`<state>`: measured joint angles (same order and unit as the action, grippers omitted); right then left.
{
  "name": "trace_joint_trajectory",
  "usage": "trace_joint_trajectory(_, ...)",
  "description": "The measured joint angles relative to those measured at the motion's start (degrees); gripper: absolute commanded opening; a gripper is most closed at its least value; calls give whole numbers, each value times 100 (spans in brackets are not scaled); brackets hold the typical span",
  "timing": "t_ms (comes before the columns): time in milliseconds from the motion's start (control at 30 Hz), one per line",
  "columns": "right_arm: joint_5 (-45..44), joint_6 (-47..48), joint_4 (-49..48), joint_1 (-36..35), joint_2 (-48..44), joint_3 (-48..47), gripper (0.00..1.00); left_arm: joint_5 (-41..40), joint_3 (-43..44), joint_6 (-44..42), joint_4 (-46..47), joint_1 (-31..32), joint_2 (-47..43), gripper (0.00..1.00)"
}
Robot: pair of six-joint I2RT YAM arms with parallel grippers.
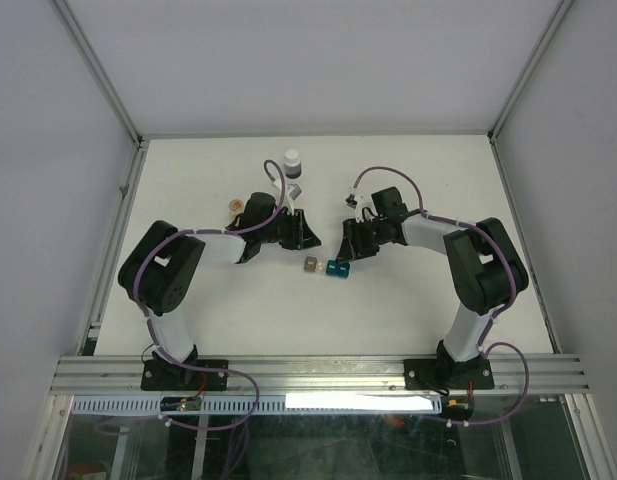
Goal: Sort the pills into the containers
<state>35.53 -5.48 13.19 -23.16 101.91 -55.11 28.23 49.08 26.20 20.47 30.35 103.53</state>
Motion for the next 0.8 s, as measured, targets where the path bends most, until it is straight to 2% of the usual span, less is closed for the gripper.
trace_joint_trajectory(167,-39,4,15,-9,0,-22,46,24,-39,-2,-92,9,-114,30)
trace_joint_trajectory(367,2,61,55,-7,-11,-61,54,-188,-59,-4,-267,9,-160,34)
trace_joint_trajectory(600,192,197,122,76,-39,-61,59,-431,-243,-28,-415,9,-715,38)
trace_joint_trajectory(800,435,299,240,332,-96,-61,62,-522,-752,-9,-387,9,-1270,55)
